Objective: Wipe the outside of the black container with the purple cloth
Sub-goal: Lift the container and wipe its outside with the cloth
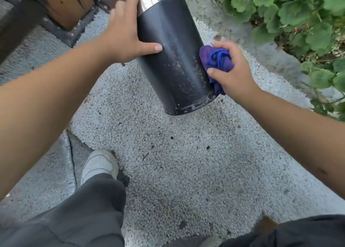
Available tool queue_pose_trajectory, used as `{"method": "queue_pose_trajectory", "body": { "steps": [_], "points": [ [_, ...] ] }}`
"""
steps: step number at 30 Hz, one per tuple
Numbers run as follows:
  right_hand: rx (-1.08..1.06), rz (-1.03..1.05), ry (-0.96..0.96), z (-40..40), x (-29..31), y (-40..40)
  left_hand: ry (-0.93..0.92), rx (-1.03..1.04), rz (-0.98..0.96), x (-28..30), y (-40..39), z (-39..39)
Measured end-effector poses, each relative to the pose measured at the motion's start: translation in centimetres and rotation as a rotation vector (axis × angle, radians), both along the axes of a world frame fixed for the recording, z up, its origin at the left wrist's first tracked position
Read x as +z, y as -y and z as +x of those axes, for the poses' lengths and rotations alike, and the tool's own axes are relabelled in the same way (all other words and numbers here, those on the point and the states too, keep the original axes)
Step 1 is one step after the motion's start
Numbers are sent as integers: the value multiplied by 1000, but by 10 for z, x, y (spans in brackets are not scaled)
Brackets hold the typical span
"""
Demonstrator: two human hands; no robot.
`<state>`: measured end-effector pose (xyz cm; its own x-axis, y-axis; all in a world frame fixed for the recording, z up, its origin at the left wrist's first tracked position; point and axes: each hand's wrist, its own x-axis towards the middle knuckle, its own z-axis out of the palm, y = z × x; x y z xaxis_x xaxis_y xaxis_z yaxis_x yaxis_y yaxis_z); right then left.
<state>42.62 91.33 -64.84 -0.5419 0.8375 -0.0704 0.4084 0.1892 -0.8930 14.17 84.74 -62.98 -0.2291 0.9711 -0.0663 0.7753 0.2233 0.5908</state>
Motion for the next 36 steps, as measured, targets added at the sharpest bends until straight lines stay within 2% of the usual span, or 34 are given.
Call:
{"method": "queue_pose_trajectory", "body": {
  "steps": [3,8,14,22,29,36],
  "points": [
    [-2,26,-4,2,-6,8,-42,54,-16,2,9,-2],
    [-41,183,96,16,-21,27,-52,155,-40,5,26,16],
    [-236,192,71,4,-24,28,-93,340,-48,-3,33,31],
    [-420,376,88,-23,-32,39,-24,370,-105,-3,19,22],
    [-439,542,167,-29,-51,68,-19,422,-76,-2,21,32],
    [-351,682,258,-28,-69,92,-14,449,-88,-1,21,36]
  ]
}}
